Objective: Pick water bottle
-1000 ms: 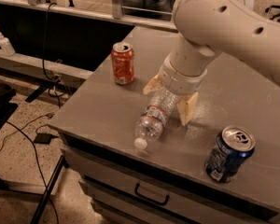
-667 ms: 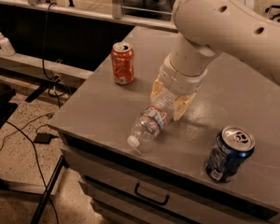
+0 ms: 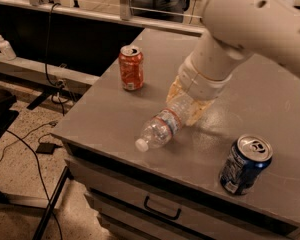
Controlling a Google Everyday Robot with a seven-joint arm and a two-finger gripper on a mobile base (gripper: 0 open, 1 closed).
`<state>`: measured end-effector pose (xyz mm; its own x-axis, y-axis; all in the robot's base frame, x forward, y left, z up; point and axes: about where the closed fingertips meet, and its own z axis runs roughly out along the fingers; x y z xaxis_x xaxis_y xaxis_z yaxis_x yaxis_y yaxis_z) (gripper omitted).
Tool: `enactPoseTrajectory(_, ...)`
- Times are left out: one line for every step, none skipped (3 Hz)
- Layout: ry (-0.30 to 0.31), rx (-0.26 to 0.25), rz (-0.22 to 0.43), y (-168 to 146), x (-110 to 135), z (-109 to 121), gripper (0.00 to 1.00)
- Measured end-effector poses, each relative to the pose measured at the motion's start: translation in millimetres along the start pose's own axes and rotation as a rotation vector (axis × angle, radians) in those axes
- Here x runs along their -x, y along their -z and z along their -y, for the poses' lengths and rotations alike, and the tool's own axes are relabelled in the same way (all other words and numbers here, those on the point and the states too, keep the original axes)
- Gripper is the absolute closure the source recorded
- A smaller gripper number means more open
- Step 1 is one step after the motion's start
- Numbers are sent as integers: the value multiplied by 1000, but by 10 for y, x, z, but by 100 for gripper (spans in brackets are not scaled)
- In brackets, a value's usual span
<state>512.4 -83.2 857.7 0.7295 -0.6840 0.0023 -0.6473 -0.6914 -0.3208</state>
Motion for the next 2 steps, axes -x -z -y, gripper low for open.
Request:
enactPoseTrajectory(-86,-80,-39,336,6,-13,100)
enactPoseTrajectory(-103,-96,-50,419,13,-13,100)
